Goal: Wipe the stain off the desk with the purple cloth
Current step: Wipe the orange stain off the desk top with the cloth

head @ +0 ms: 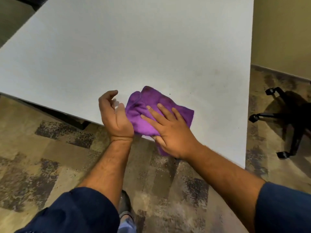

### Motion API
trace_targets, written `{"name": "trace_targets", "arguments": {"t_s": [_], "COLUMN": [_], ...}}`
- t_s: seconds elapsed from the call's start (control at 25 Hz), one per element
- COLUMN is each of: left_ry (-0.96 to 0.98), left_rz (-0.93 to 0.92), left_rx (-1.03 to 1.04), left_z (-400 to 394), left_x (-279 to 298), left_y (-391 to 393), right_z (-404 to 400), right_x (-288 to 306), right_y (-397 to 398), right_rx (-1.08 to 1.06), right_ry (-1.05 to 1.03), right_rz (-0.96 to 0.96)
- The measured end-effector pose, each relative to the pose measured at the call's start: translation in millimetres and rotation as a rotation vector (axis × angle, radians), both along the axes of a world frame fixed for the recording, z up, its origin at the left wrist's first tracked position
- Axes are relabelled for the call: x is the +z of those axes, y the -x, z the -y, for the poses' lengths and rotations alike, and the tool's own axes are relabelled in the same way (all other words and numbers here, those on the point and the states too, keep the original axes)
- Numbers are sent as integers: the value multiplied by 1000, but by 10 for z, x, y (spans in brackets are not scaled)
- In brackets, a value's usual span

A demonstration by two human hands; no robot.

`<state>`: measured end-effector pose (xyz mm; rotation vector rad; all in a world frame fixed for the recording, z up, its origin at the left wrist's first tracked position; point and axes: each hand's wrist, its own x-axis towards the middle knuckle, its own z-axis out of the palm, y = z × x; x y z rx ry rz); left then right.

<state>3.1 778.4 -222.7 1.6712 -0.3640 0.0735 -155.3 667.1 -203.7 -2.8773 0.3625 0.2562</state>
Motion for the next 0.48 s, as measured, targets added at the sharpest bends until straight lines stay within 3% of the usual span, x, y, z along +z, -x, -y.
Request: {"name": "trace_targets", "arguments": {"t_s": [0.08,0.16,0.32,0.4,0.48], "left_ry": [-20,-158,-766,-883,-880], "left_rz": [-79,-81,274,384,398], "left_rx": [-42,-157,-423,-431,-402], "left_z": [-28,-21,72,131,131], "left_x": [40,135,146,108,88], "left_y": [-31,-18,112,111,112], "right_z": [-70,52,661,1115,1526], "right_x": [-20,5,94,100,80], "right_y": [497,1006,1429,1324,1101], "right_rx": [50,36,-184,-364,-553], "right_ry": [39,54,27,40,63], "right_rz": [-29,-40,-68,-65,-65]}}
